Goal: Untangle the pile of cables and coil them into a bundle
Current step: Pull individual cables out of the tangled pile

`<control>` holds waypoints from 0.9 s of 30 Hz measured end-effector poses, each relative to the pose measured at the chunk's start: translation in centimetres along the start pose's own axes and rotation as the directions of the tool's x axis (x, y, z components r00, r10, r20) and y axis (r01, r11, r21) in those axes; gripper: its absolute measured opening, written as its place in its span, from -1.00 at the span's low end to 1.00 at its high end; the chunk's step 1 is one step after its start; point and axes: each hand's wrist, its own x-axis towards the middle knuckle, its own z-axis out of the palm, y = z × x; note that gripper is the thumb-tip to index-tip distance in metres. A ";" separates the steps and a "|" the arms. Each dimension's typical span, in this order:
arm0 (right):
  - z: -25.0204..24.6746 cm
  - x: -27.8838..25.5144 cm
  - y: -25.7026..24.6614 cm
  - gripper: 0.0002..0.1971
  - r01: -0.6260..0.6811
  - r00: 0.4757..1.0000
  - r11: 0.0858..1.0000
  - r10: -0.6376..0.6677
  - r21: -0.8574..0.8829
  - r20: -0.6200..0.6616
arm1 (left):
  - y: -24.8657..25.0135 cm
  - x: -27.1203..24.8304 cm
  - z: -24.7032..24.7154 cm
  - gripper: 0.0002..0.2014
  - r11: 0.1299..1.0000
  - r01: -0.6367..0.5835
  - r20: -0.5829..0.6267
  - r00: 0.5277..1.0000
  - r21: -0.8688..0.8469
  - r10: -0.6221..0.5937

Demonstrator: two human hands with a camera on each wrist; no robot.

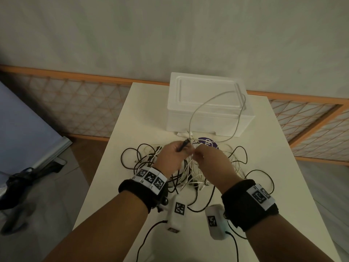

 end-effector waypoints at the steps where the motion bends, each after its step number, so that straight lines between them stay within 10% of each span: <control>1: -0.4 0.1 -0.2 -0.88 -0.018 0.999 0.996 0.022 0.090 -0.033 | -0.3 -0.4 0.4 -0.92 0.999 0.025 0.067 0.997 -0.030 -0.023; 8: -0.8 -0.5 -0.6 -0.90 -0.021 0.983 0.860 0.109 0.509 -0.145 | 0.4 -1.3 0.9 -0.87 0.998 -0.033 0.173 0.985 0.051 0.024; 17: 2.0 -1.7 2.2 -0.91 -0.034 0.948 0.996 0.057 -0.079 0.315 | 0.8 1.2 -1.6 -0.76 0.966 0.014 -0.164 0.985 -0.258 -0.058; 27: 1.1 -1.1 0.3 -0.90 0.116 0.941 0.980 -0.161 0.164 0.297 | 0.7 1.1 -0.2 -0.85 0.917 0.077 -0.119 0.984 -0.392 -0.133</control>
